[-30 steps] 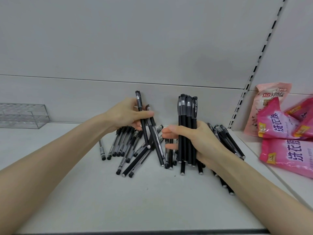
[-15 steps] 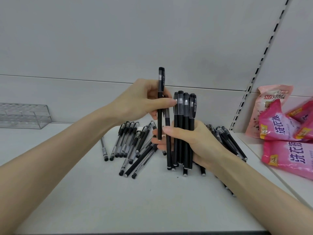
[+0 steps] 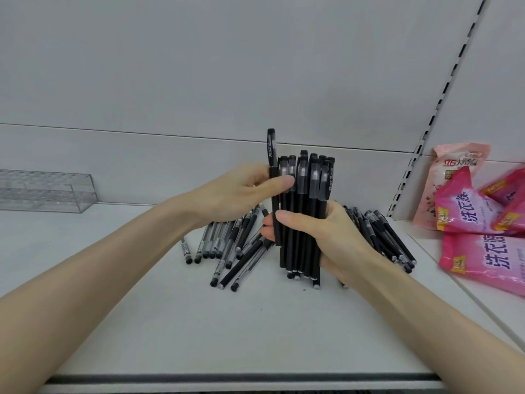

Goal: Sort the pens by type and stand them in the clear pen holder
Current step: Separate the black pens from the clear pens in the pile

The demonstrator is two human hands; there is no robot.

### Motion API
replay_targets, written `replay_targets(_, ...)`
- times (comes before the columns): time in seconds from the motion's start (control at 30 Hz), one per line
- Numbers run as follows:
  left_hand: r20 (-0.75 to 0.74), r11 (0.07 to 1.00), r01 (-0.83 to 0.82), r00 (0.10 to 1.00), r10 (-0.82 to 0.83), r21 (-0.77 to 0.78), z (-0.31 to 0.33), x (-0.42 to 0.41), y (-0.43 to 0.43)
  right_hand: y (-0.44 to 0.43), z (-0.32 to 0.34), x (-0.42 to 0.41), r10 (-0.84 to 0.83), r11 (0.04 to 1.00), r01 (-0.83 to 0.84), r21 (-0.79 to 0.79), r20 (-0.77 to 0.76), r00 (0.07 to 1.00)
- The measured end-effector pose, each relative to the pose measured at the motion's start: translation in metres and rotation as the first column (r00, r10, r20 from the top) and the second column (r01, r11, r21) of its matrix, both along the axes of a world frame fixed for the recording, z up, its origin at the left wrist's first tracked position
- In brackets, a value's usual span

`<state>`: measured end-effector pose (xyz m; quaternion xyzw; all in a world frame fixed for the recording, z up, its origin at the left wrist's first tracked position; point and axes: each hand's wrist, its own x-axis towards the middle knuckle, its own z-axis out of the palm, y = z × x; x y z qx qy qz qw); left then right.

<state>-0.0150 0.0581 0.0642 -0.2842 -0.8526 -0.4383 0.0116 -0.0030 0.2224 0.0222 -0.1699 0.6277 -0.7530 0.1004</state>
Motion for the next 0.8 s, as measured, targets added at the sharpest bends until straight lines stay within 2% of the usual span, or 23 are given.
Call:
replay_targets(0.07,0.064,0.999,-0.009,0.998,0.011,-0.031,-0.003,-0.001,-0.005,0.001,-0.003,0.0,0.013,1.0,-0.013,-0.006,0.015,1.0)
replay_targets(0.13,0.108,0.994,-0.107,0.988,0.111,-0.036,-0.012,-0.008,-0.013,0.001,-0.005,-0.001,0.004,1.0,-0.004,0.007,0.014,1.0)
replay_targets(0.2,0.081,0.97,-0.235,0.967,0.24,-0.066,-0.026,-0.018,-0.022,0.004,-0.006,-0.004,-0.056,0.998,0.056,0.029,0.008,0.998)
replay_targets(0.33,-0.007,0.863,-0.38,0.916,0.4,-0.332,-0.052,-0.026,-0.024,0.009,-0.005,-0.009,-0.175,0.983,0.174,0.056,0.005,0.985)
replay_targets(0.47,-0.033,0.813,-0.439,0.886,0.463,-0.382,-0.052,-0.028,-0.016,0.01,-0.006,-0.01,-0.194,0.978,0.192,0.086,0.01,0.981)
replay_targets(0.7,0.042,0.825,-0.42,0.882,0.469,-0.379,-0.049,-0.036,-0.017,0.008,-0.006,-0.008,-0.191,0.977,0.186,0.107,0.041,0.981)
replay_targets(0.8,0.122,0.884,-0.392,0.894,0.431,-0.253,-0.043,-0.031,-0.022,0.008,-0.007,-0.008,-0.174,0.98,0.167,0.107,0.061,0.983)
